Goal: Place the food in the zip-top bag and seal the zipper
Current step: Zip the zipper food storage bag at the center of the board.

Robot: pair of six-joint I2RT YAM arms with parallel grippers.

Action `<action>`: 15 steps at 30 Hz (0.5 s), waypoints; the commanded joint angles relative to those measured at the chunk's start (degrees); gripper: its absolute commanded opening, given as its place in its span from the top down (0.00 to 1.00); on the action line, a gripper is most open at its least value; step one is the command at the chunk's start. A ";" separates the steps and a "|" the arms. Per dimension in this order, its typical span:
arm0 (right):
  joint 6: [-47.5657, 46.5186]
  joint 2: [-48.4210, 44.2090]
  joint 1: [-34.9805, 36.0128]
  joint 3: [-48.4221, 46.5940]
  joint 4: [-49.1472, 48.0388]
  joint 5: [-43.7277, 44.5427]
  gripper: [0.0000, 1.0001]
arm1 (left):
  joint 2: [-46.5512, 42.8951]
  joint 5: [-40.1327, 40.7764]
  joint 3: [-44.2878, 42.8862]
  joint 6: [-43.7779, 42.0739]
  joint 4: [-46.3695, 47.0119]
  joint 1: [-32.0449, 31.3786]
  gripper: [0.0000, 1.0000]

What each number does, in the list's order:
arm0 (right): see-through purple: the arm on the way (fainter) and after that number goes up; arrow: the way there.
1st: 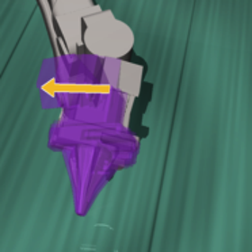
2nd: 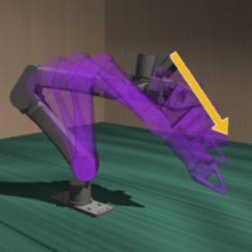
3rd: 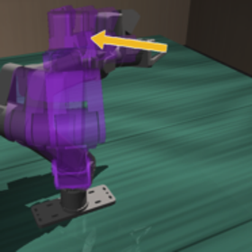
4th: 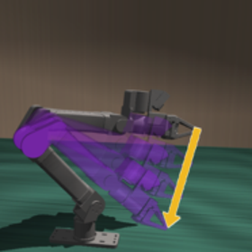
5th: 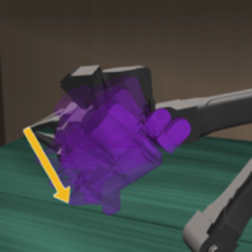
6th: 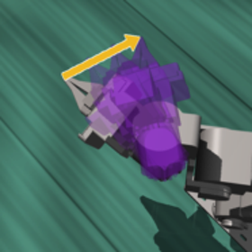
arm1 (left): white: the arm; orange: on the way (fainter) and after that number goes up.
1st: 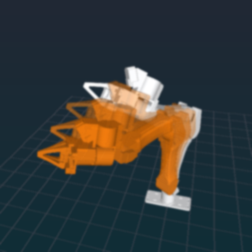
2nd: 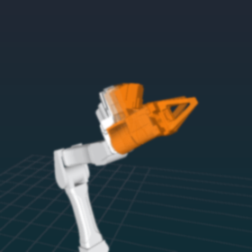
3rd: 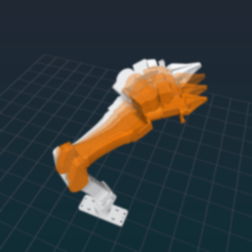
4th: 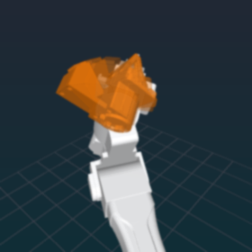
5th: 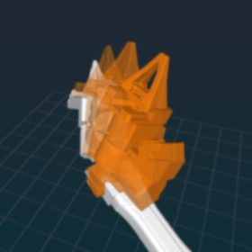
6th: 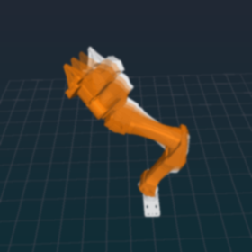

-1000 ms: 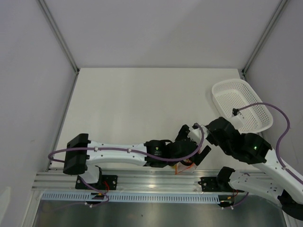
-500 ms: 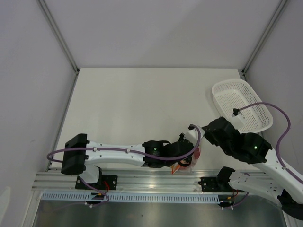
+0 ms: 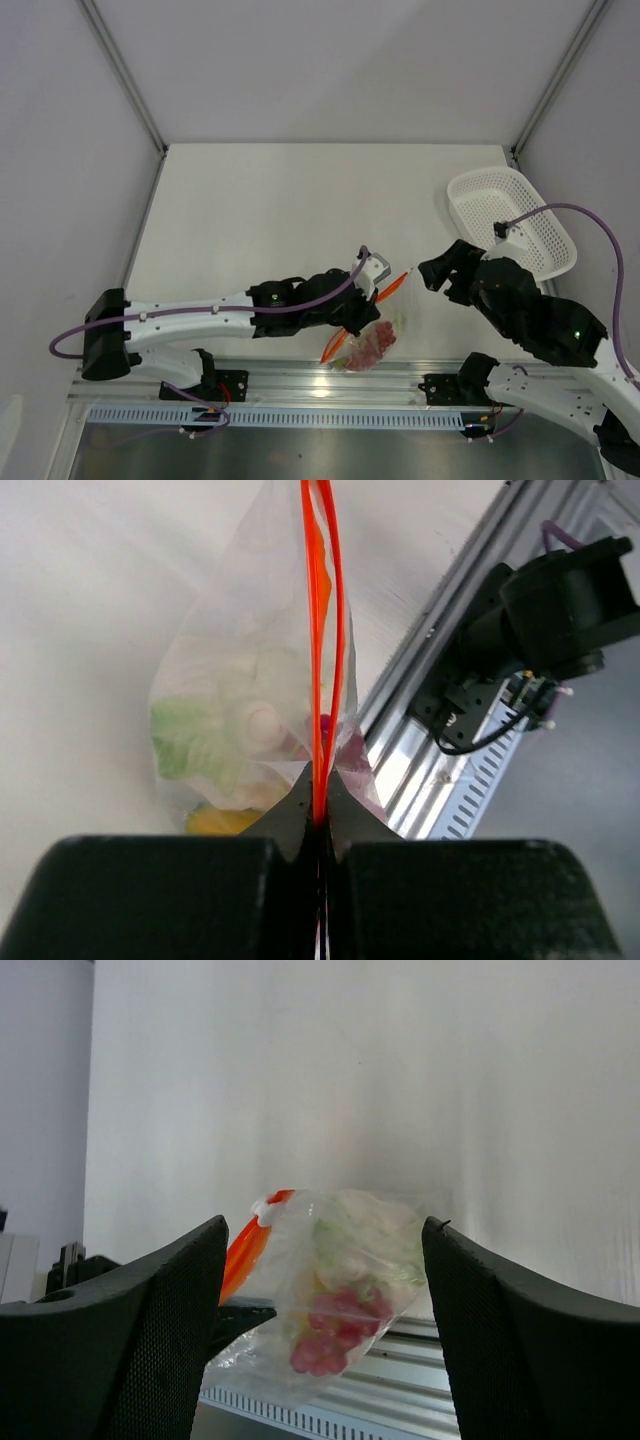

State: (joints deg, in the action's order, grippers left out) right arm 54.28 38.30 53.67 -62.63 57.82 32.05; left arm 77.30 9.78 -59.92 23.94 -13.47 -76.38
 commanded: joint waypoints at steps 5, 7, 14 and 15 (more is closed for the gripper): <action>-21.49 -6.31 0.12 3.30 -7.11 -11.28 0.27 | -9.34 -27.75 3.76 -0.83 4.42 6.93 1.00; -24.90 -6.66 0.12 4.44 -8.95 -16.72 0.28 | -11.45 -33.04 4.29 -1.35 3.90 8.17 0.99; -32.74 -8.94 0.12 7.60 -14.22 -30.63 0.34 | -17.26 -42.29 4.02 -2.32 0.47 10.81 0.99; -33.27 -9.64 0.12 8.13 -15.88 -33.87 0.34 | -17.88 -43.00 3.67 -2.06 -0.49 11.16 0.99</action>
State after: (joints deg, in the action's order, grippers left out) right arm 27.11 30.59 53.67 -55.31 48.23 8.21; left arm 62.81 -25.30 -54.94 22.59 -14.68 -66.61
